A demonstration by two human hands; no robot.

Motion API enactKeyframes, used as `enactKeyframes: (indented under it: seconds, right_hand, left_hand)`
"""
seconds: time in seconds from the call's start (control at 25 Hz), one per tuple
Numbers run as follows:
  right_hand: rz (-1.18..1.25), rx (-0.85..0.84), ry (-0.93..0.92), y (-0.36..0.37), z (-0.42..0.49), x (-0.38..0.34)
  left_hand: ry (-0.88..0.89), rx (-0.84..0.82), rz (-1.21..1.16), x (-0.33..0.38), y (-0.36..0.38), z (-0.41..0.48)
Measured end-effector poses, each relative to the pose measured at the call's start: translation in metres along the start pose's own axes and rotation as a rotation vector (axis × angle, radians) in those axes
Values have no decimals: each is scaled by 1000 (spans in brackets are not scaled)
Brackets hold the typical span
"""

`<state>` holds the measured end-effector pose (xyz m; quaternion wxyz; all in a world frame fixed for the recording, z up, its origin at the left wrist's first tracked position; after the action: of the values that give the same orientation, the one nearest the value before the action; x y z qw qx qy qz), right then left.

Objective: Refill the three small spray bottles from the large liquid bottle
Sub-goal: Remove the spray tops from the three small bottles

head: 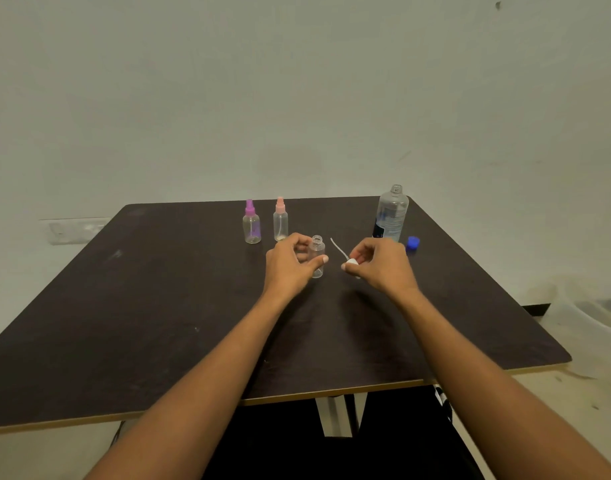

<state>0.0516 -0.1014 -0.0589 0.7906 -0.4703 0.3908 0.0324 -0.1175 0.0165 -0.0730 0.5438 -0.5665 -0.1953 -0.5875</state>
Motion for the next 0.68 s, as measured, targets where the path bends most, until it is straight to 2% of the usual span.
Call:
enactKeyframes:
  seconds: [0.2,0.68]
  right_hand:
    - [-28,-19,70,26,1,10]
    - [-65,-55,88,36,-1,11]
  left_hand:
    - [-19,-19,27,-6,13,3]
    - [-35,-40,53,-10,20,4]
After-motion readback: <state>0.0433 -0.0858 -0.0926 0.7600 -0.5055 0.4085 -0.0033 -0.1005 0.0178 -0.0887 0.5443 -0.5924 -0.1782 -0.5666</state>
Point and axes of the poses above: each hand's wrist, its own z-axis towards the middle knuckle, its own y-axis out of the palm, x = y × z, the point moved 5 cm from there along z, towards the middle knuckle, and after that the axes turned 1 degree about -y, right-handed, at the moved point
